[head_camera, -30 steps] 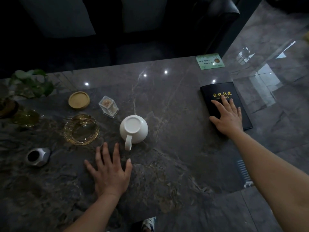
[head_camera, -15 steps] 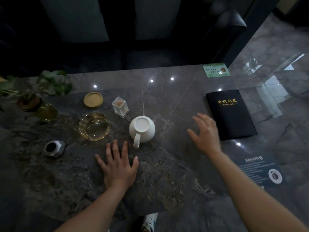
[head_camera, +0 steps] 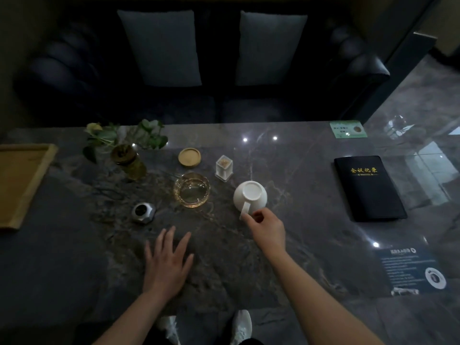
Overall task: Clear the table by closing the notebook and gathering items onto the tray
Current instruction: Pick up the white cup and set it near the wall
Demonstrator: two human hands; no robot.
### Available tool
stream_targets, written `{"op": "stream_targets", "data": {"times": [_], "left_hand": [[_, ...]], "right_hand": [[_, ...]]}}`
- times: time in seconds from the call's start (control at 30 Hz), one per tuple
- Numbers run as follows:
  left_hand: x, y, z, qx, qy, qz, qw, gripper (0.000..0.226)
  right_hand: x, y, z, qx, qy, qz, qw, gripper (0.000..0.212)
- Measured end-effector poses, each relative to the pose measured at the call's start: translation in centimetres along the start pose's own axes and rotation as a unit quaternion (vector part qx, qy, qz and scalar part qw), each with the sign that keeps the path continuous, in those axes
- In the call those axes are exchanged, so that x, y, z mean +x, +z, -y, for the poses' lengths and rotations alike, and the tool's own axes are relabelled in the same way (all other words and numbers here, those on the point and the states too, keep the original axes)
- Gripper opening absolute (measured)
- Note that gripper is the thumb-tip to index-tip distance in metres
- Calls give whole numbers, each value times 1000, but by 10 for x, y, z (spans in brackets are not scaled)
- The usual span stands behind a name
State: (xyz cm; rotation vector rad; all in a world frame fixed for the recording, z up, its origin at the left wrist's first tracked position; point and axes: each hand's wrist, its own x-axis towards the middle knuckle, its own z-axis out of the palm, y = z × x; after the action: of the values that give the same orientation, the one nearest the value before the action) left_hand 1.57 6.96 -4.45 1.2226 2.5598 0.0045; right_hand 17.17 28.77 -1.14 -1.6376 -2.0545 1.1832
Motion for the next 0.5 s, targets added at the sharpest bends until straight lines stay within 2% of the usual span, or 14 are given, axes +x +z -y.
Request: {"op": "stream_targets", "data": {"times": [0.13, 0.27, 0.5], "left_hand": [[-3, 5, 33, 21, -9, 34, 999, 80], [-2, 10, 41, 17, 0, 54, 998, 76], [0, 15, 44, 5, 12, 61, 998, 73]], "right_hand": [[0, 15, 15, -35, 54, -35, 997, 40], [6, 24, 28, -48, 95, -76, 991, 35], [13, 30, 36, -101, 87, -107, 985, 22]]}}
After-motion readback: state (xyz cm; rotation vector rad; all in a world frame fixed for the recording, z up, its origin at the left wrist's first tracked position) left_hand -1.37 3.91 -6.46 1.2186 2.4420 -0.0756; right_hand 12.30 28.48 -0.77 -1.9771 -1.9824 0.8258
